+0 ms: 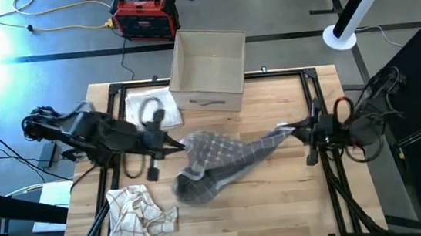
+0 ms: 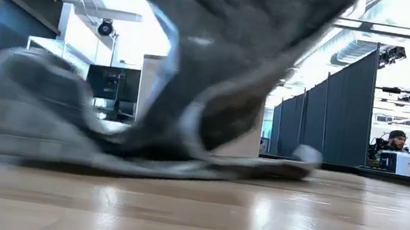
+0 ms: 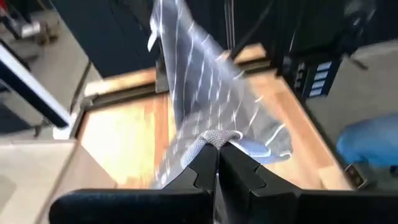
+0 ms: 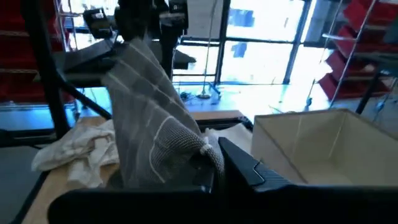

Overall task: Fold towel
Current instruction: Fold the gray towel

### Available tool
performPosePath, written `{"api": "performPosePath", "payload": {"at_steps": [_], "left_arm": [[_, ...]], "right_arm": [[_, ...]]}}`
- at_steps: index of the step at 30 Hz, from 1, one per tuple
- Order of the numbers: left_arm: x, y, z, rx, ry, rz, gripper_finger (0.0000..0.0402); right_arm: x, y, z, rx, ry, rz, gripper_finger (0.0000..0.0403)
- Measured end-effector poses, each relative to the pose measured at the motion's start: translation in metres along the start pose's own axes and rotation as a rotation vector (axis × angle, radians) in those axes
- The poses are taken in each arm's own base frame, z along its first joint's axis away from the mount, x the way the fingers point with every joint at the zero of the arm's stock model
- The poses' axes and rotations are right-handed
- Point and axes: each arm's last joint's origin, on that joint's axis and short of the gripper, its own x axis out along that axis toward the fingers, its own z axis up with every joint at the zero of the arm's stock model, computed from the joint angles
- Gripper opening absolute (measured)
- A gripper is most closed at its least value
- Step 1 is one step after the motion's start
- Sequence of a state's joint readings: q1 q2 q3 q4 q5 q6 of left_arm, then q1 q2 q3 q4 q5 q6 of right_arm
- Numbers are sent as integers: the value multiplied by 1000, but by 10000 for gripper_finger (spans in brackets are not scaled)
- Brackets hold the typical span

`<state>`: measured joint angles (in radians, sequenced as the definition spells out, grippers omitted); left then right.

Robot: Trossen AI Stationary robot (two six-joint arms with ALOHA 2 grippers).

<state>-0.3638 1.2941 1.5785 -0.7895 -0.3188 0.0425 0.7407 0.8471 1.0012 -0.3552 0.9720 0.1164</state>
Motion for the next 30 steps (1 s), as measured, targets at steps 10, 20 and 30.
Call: {"api": "performPosePath", "payload": {"at_steps": [10, 20, 30], "left_arm": [[94, 13, -50, -73, 312, -185, 0], [149, 27, -111, -189, 553, -239, 0], [172, 24, -125, -256, 598, -278, 94]], "right_arm": [[-7, 4, -50, 162, 437, 84, 0], [-2, 38, -83, 165, 708, 53, 0], [1, 50, -87, 148, 690, 50, 0]]}}
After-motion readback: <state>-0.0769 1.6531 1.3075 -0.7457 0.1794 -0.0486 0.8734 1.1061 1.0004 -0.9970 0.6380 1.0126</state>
